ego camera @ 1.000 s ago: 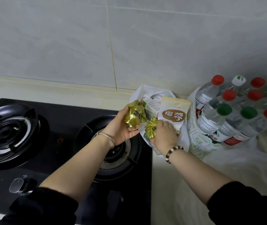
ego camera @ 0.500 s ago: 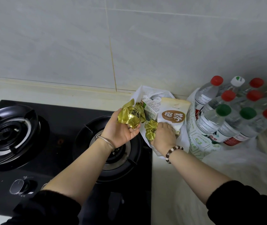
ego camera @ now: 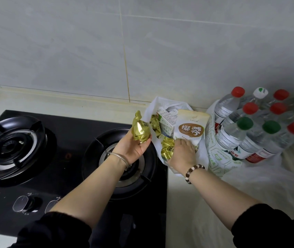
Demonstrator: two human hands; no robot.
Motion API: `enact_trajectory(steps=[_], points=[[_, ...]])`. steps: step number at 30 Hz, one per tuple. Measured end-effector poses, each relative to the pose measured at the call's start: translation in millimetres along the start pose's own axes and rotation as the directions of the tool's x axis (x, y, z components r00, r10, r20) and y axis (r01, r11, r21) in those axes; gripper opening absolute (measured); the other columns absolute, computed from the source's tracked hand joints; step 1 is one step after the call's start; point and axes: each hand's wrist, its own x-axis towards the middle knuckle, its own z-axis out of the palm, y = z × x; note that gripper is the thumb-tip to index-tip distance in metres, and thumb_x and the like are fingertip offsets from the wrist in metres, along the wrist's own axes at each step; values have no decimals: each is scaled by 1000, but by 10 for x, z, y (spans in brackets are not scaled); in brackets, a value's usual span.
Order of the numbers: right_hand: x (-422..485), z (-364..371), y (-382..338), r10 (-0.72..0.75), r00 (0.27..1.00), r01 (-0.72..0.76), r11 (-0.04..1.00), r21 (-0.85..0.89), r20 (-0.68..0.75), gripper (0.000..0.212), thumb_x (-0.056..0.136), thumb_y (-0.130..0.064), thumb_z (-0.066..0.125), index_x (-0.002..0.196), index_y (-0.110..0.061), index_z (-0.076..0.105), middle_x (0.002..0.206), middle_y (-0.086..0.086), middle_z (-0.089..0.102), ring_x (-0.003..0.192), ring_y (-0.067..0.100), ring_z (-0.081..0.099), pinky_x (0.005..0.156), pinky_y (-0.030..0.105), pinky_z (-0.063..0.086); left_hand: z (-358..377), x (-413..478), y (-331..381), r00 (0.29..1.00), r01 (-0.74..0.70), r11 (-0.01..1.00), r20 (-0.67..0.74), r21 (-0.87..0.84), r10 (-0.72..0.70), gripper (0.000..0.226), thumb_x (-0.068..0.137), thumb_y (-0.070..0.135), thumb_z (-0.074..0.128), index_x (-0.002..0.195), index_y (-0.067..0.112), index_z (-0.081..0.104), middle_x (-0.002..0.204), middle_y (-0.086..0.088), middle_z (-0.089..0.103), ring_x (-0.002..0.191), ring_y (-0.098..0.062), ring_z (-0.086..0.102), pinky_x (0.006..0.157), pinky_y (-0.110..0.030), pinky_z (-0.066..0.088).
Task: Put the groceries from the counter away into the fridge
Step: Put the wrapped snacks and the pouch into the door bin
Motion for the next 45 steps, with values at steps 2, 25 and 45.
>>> enact_trajectory(steps=[2,25,45], points=[[-3,-4,30,7,1000,-7,1000,-2,11,71,72,-47,72,125,-10,42,131,6,45,125,25,35,109,35,28,-5,0,-5,1000,-2,1000,-20,11,3,28,87,26,59,111,11,63,103,-7,61,96,-24,61,63,-31,59],[-370,-834,8,182,983,-117,642,758,-2,41,70,-35,78,97,-21,51,83,-12,57,77,8,56,54,19,37,127,-362,-99,1000,1,999,-26,50,0,37,95,35,48,122,10,57,112,-10,66,88,-22,68,58,-26,58],[-1605,-1252,-1020,-221,971,220,657,721,-95,44,72,-39,75,103,-19,49,90,-8,58,74,3,52,55,21,38,-273,-2375,-146,911,-371,927,-171,57,375,26,92,24,55,110,8,63,101,-9,71,87,-16,67,69,-26,59]])
